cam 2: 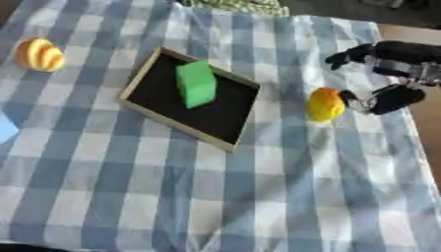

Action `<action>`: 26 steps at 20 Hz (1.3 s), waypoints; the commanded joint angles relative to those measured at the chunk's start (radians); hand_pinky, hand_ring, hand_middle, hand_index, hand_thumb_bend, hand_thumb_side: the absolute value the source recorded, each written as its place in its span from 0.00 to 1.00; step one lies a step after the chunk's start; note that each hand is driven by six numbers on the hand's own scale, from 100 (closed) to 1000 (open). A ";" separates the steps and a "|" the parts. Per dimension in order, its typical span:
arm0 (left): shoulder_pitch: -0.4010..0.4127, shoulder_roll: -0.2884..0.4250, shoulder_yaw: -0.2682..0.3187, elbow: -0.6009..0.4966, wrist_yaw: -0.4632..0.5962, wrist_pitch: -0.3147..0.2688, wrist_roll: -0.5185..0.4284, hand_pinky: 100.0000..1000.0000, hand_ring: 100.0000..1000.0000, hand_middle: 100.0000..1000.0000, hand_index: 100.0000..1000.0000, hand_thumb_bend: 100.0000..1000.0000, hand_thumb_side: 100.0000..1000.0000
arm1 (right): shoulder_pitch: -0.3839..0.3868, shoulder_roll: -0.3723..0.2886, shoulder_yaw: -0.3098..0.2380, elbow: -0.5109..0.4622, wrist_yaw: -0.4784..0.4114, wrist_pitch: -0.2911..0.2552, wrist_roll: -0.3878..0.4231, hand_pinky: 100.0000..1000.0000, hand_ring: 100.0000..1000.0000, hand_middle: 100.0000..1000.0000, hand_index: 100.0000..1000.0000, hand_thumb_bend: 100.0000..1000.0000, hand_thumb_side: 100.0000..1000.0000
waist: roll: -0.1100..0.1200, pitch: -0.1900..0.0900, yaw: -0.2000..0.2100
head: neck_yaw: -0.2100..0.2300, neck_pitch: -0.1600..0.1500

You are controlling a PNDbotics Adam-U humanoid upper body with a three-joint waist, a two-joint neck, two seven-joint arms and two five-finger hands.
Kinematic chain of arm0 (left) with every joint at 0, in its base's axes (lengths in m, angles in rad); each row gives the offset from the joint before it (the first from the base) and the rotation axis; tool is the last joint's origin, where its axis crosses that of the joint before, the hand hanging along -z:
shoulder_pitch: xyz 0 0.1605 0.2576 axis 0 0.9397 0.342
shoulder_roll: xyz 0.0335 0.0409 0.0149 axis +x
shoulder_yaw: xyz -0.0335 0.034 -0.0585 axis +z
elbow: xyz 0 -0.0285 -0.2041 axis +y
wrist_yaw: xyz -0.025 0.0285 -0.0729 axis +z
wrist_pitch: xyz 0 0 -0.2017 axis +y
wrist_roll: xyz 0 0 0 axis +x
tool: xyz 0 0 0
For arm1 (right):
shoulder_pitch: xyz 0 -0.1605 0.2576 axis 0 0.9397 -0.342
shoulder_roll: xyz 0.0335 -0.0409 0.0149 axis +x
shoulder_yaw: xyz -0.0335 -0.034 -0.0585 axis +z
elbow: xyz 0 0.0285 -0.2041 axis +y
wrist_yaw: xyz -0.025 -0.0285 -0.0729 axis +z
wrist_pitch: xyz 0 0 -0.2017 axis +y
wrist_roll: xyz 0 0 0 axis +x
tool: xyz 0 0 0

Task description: Pick up objects on the table and place them in the box.

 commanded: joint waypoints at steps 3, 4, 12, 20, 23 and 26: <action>-0.011 0.011 -0.001 -0.015 0.004 0.000 -0.005 1.00 0.76 0.71 0.83 0.00 0.58 | -0.014 -0.002 -0.019 0.017 0.015 -0.011 0.006 0.97 0.92 0.84 0.99 0.00 0.36 | 0.009 -0.001 0.001 | 0.003 -0.010; -0.011 0.010 -0.001 -0.015 0.003 0.000 -0.005 1.00 0.76 0.71 0.83 0.00 0.58 | -0.013 0.001 -0.020 0.019 0.016 -0.012 0.006 0.97 0.93 0.85 0.99 0.00 0.40 | 0.009 -0.001 0.001 | 0.003 -0.010; -0.012 0.008 -0.003 -0.015 -0.002 0.001 -0.008 1.00 0.76 0.71 0.83 0.00 0.58 | -0.004 0.021 -0.007 0.039 0.037 -0.034 0.063 0.98 0.94 0.87 1.00 0.17 0.28 | 0.010 0.002 -0.001 | 0.006 -0.012; -0.012 0.004 -0.005 -0.015 0.000 0.004 -0.013 1.00 0.76 0.71 0.83 0.00 0.58 | -0.007 0.036 -0.006 0.056 0.079 -0.030 0.073 0.98 0.94 0.88 1.00 0.23 0.32 | 0.010 0.004 -0.002 | 0.009 -0.016; -0.013 0.002 -0.006 -0.015 0.001 0.006 -0.014 1.00 0.76 0.71 0.83 0.00 0.58 | -0.011 0.043 -0.006 0.070 0.089 -0.026 0.062 0.97 0.93 0.86 1.00 0.20 0.29 | 0.009 0.006 -0.003 | 0.010 -0.017; -0.012 0.000 -0.007 -0.015 0.001 0.007 -0.015 1.00 0.76 0.71 0.83 0.00 0.58 | -0.016 0.050 -0.007 0.081 0.100 -0.017 0.038 0.96 0.92 0.85 1.00 0.20 0.30 | 0.010 0.007 -0.002 | 0.010 -0.018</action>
